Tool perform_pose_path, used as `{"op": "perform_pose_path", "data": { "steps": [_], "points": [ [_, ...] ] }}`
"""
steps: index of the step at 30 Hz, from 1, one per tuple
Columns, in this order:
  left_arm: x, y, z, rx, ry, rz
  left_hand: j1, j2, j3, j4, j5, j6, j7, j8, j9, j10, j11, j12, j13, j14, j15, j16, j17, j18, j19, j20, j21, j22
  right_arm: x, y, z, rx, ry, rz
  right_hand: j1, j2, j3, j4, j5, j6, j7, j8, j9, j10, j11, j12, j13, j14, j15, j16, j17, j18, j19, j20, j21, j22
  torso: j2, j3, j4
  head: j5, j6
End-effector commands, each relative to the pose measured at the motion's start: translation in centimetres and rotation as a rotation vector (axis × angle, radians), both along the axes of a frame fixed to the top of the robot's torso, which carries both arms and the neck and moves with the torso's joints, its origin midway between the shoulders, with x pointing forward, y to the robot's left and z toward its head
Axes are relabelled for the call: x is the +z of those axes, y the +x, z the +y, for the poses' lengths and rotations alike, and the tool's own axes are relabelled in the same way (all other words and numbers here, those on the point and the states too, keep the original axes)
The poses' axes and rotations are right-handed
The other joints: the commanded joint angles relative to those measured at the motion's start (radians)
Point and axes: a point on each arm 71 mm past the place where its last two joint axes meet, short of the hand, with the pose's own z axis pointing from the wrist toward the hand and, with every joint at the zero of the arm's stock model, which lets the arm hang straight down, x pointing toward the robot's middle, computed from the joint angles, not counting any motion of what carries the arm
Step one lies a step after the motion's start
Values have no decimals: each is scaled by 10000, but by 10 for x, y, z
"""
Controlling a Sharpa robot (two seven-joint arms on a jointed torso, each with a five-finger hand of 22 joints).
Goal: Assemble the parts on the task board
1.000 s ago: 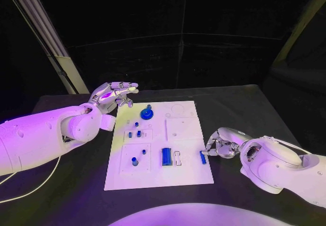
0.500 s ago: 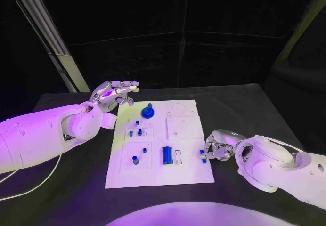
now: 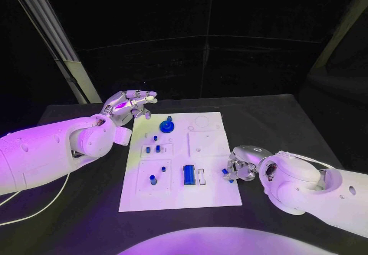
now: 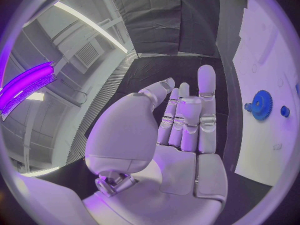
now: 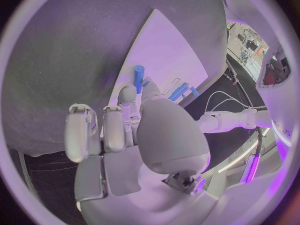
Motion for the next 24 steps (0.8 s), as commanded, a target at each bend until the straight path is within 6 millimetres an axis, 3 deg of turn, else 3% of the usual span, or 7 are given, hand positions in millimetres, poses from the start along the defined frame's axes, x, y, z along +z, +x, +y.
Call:
{"op": "perform_pose_path", "data": {
  "steps": [1, 5, 13, 21, 24],
  "points": [
    [1, 0, -1, -107, -99, -18, -5, 63, -50, 6, 43, -60, -25, 62, -16, -47, 6, 36, -13, -50, 8, -11, -11, 64, 37, 10, -30, -13, -3, 0, 4, 509, -1103, -269, 157, 23, 15, -61, -244, 55, 11, -53, -19, -29, -72, -69, -30, 403, -48, -50, -2, 44, -6, -74, -53, 612, -1, -3, -3, -6, -11],
    [1, 0, -1, -105, -96, -13, -5, 63, -50, 6, 43, -60, -25, 62, -16, -47, 6, 36, -13, -50, 8, -11, -11, 64, 37, 10, -30, -13, -3, 1, 9, 808, -1461, -411, 166, 18, -26, -25, -585, -28, 52, -145, -37, -82, -36, -208, -123, 372, -23, -141, -130, 59, -57, -60, -102, 543, 3, -9, 0, 4, -23],
    [1, 0, 0, -105, -92, -5, -5, 63, -50, 6, 43, -60, -25, 62, -16, -47, 6, 36, -13, -50, 8, -11, -11, 64, 37, 10, -30, -13, -4, 1, 15, 1180, -2004, -472, 682, 127, 227, -239, -796, -64, 76, -267, -52, -172, -31, -365, -217, 359, -15, -208, -186, 70, -87, -47, -143, 501, -6, -9, -11, 26, -36],
    [1, 0, -1, -116, -93, 3, -5, 63, -50, 6, 43, -60, -25, 62, -16, -47, 6, 36, -13, -50, 8, -11, -11, 64, 37, 10, -30, -13, -6, 1, 17, 1318, -2293, -381, 1227, 306, 751, -435, -635, 42, 47, -366, -77, -204, -69, -421, -246, 379, -47, -187, -116, 59, -50, -70, -124, 550, -6, -5, -2, 32, -38],
    [1, 0, 0, -106, -88, 4, -5, 63, -50, 6, 43, -60, -25, 62, -16, -47, 6, 36, -13, -50, 8, -11, -11, 64, 37, 10, -30, -13, -5, 1, 18, 1250, -2139, -466, 1295, 376, 986, -409, -391, 110, 30, -408, -95, -177, -90, -398, -230, 396, -61, -153, -54, 48, -14, -87, -97, 595, -11, -2, -6, 41, -41]
  ]
}}
